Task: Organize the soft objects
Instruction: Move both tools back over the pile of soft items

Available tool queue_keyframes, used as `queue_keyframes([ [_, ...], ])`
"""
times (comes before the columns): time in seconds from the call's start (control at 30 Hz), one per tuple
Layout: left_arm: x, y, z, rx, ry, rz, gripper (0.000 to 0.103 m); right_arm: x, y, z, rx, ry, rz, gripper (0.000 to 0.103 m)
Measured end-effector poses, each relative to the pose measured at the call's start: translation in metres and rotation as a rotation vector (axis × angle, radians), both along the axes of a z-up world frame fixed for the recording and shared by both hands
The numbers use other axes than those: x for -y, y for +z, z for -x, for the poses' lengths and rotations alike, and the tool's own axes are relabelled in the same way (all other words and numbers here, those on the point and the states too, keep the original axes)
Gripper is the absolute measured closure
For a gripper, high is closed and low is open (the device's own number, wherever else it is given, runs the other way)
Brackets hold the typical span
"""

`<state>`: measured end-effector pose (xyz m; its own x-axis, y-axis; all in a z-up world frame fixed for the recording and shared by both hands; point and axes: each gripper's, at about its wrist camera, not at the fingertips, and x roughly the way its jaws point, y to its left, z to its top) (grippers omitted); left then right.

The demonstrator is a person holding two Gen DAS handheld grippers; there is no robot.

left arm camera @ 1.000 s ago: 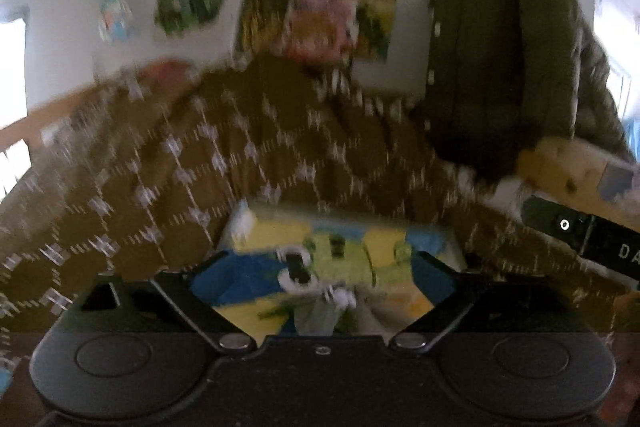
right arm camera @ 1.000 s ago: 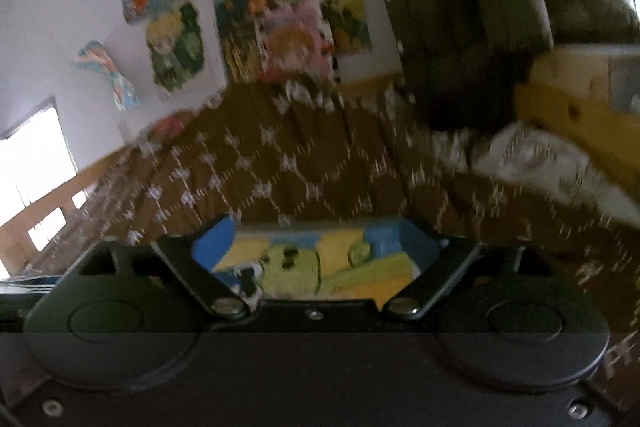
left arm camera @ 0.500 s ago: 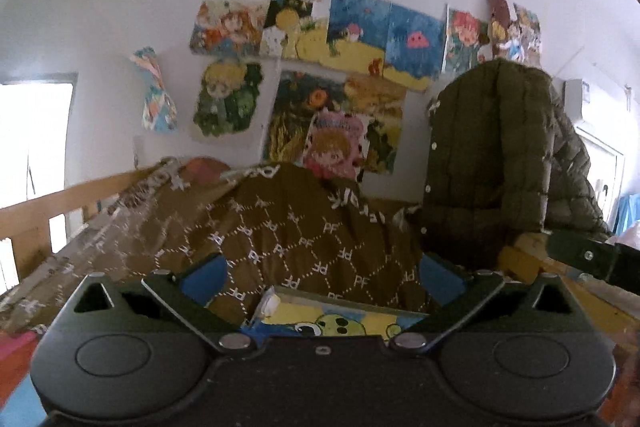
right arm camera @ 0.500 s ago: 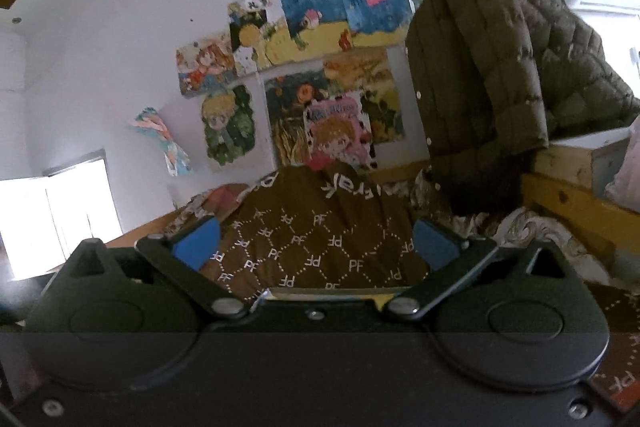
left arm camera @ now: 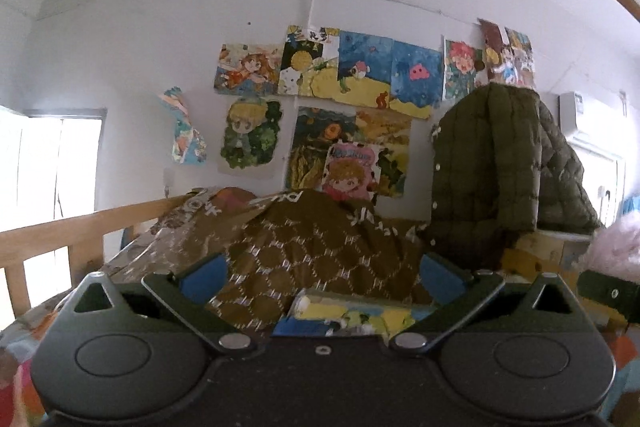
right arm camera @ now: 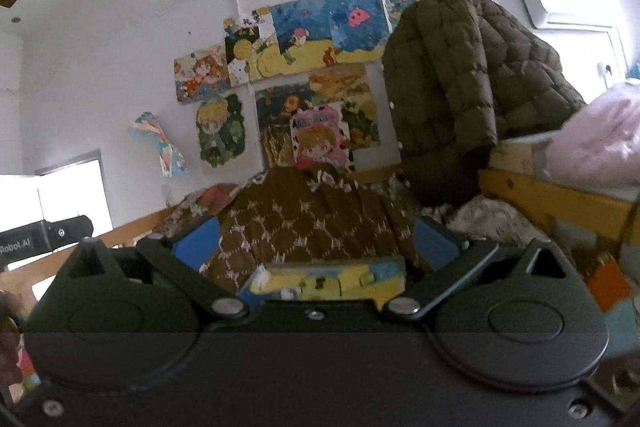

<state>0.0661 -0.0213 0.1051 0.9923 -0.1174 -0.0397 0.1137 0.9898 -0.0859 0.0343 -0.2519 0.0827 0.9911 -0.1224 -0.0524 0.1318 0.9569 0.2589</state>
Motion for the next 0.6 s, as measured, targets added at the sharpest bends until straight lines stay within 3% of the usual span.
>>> queue_keyframes([
  [0.17, -0.001, -0.030, 0.025, -0.070, -0.020, -0.034, 0.001, -0.014, -0.016, 0.025, -0.074, -0.002, -0.015, 0.000],
  [0.33, -0.004, -0.064, 0.041, -0.197, -0.039, -0.111, 0.001, -0.028, -0.032, 0.043, -0.193, 0.020, -0.016, 0.000],
  [0.6, -0.026, -0.098, 0.034, -0.421, 0.001, -0.086, 0.001, -0.039, -0.047, 0.042, -0.369, -0.014, -0.028, 0.000],
])
